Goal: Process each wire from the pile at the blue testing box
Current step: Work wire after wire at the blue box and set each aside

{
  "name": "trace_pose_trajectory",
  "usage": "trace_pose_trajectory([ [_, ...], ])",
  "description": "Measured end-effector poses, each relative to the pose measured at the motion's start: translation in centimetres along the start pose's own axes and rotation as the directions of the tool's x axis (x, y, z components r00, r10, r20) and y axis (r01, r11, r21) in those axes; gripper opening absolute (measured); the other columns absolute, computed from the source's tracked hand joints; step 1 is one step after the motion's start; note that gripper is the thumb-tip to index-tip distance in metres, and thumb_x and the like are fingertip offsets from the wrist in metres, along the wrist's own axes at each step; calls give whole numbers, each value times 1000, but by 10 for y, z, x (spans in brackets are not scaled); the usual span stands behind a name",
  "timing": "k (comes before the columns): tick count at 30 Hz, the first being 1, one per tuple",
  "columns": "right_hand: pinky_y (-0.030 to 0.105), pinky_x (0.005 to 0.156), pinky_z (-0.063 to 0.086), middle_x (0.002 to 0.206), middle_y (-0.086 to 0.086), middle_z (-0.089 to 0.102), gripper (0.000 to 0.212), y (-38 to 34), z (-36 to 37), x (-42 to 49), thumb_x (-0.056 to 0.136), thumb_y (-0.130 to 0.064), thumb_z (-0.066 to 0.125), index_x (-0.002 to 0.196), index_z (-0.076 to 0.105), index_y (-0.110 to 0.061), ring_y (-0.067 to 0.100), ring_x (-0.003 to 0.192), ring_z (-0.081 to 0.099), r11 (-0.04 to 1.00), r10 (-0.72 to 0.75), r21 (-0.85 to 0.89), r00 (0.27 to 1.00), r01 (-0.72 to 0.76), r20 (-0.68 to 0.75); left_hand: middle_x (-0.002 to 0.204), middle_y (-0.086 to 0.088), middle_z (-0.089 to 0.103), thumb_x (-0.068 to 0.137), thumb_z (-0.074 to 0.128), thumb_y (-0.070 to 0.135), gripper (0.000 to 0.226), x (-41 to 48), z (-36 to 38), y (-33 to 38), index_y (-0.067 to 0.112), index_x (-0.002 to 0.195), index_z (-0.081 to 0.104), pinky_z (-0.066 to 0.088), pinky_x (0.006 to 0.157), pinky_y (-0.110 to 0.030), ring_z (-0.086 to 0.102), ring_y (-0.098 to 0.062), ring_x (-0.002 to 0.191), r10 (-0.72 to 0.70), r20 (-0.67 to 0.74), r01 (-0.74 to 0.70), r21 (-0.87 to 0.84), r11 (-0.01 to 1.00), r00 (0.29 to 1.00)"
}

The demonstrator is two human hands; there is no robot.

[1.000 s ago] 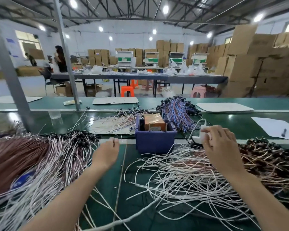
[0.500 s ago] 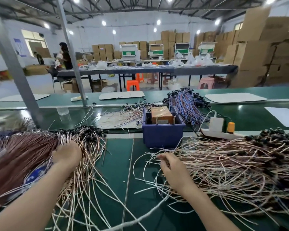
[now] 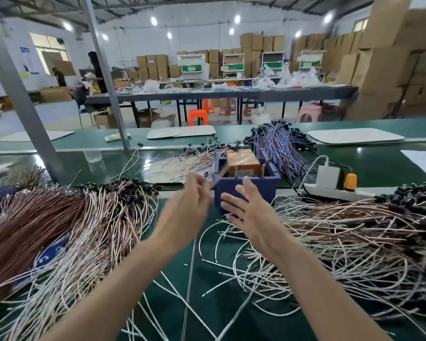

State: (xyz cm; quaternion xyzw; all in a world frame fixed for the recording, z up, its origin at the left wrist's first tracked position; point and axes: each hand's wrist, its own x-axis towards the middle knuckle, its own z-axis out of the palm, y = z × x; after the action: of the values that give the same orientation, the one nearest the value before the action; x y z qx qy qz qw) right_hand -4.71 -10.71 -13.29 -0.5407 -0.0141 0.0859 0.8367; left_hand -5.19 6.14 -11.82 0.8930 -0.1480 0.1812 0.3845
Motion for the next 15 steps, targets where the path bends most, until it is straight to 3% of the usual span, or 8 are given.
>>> trace_pose_trajectory([
  [2,37,89,56,100,5,76,59,-5,0,2,83,-53,62,127,54,-15,20,92,73,972,2,233,1000,2,-16,84,-3,72,107,35,41,9,-13,27,17,33,104,38,55,67,-49,68,-27,69,29,210,-58,138,989,977],
  [5,34,69,57,60,-2,54,29,-8,-20,0,103,-25,53,121,63,-5,14,55,56,930,-4,363,989,58,-147,91,0,70,107,34,42,16,-26,46,21,29,113,42,52,75,-46,65,-27,77,65,315,-130,192,973,947],
  [9,22,45,46,54,-6,37,26,-21,-55,-9,108,-23,44,117,64,-9,7,41,35,916,-44,381,976,125,-214,98,15,67,105,36,48,26,-21,31,9,35,116,56,50,81,-35,63,-12,90,96,309,-175,237,956,946],
  [11,20,40,39,60,-4,46,25,-21,-62,-12,106,-23,47,119,63,-10,6,41,34,962,-131,211,971,173,-199,111,18,66,105,39,46,27,-9,21,5,36,119,60,46,92,-31,62,-8,103,165,265,-256,360,897,950],
  [12,19,40,39,67,-3,55,23,-18,-59,-14,105,-24,50,119,64,-13,5,42,37,980,-185,40,967,195,-176,114,17,65,105,41,44,26,-1,18,5,36,120,61,41,98,-31,61,-9,107,242,245,-330,438,836,939],
  [14,12,44,40,86,-3,70,16,-8,-48,-14,104,-27,53,112,66,-25,1,44,47,906,-288,-348,954,243,-84,107,14,68,101,55,39,18,12,17,11,34,113,67,36,101,-35,63,-14,103,421,237,-477,561,677,876],
  [15,10,46,40,84,-8,73,15,-1,-41,-13,105,-29,52,109,66,-29,-3,46,51,838,-321,-468,947,281,-5,101,13,70,96,63,36,13,16,19,16,33,107,69,35,102,-37,63,-16,99,480,242,-521,585,621,843],
])
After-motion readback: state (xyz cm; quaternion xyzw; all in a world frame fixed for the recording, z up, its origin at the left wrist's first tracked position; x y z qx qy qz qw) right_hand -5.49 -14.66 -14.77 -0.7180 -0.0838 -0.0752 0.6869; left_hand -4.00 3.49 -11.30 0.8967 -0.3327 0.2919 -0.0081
